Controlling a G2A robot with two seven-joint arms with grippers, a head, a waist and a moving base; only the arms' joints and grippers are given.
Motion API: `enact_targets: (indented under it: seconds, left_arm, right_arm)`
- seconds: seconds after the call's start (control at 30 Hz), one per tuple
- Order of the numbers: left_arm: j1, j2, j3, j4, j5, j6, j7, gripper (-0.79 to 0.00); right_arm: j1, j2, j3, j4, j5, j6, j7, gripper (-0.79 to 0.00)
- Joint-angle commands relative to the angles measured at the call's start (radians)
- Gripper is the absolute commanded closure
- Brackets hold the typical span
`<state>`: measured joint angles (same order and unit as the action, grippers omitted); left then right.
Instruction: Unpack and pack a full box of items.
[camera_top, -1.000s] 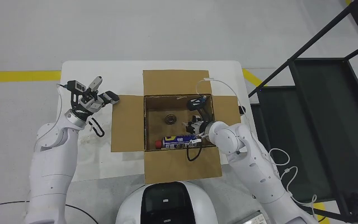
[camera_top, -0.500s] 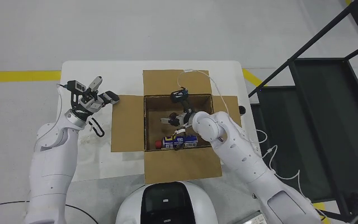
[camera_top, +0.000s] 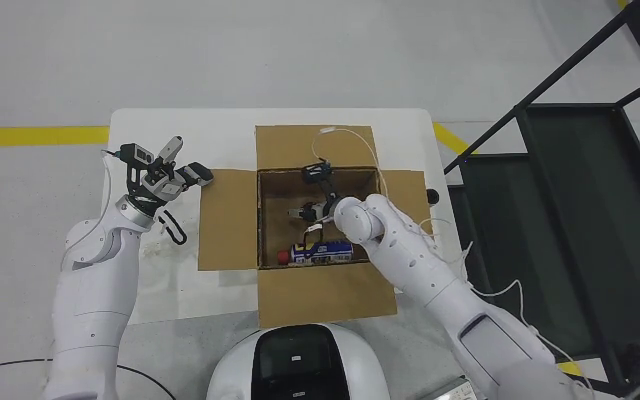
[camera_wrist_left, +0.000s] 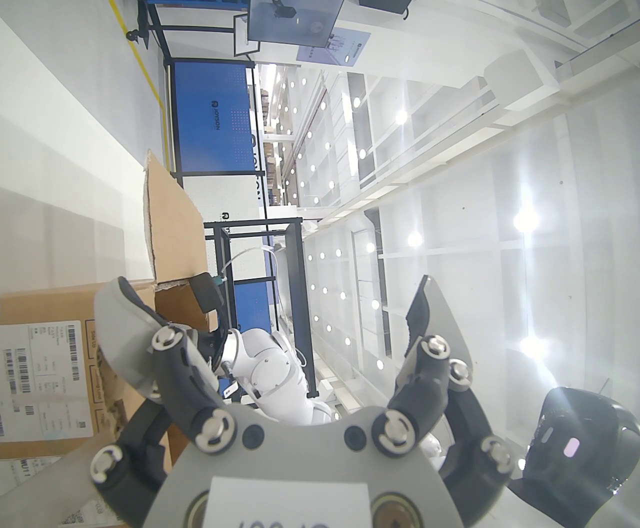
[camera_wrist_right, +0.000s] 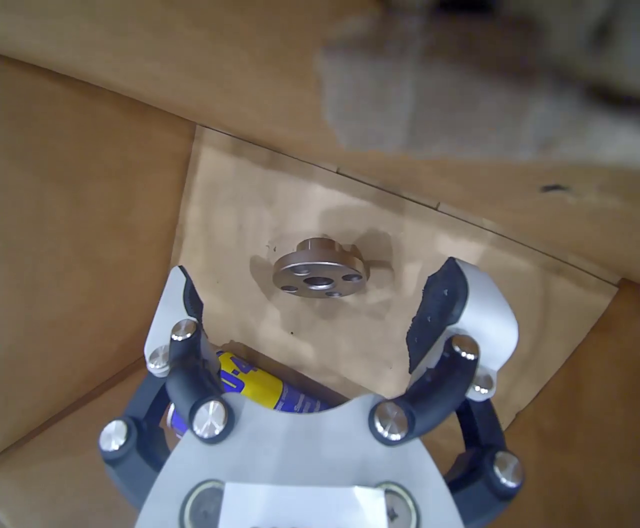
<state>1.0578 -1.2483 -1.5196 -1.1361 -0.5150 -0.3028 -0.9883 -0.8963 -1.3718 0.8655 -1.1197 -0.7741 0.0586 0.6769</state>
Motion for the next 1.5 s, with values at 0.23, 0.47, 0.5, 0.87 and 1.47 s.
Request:
enact_targets:
  seconds: [0.23,0.47,0.5,0.87,1.47]
  left_arm:
    - [0.0,0.0,0.0,0.0,0.0,0.0,0.0,-0.785]
    - [0.0,0.0,0.0,0.0,0.0,0.0,0.0,-0.785]
    - [0.0,0.0,0.0,0.0,0.0,0.0,0.0,-0.785]
    - [0.0,0.0,0.0,0.0,0.0,0.0,0.0,-0.785]
    - [0.0,0.0,0.0,0.0,0.0,0.0,0.0,-0.785]
  right_arm:
    - [0.017,-0.018,-0.037,0.04,-0.026,-0.021,-0.017,-0.188]
    - [-0.017,-0.015,-0.032,-0.006,-0.063,-0.012,-0.048,0.0]
    - [-0.027,-0.012,-0.027,-0.023,-0.074,-0.01,-0.053,0.0]
    - [-0.226,0.048,0.096,-0.356,-0.205,-0.004,-0.011,0.0]
    - [-0.211,0.065,0.186,-0.306,-0.015,-0.238,0.078,-0.785]
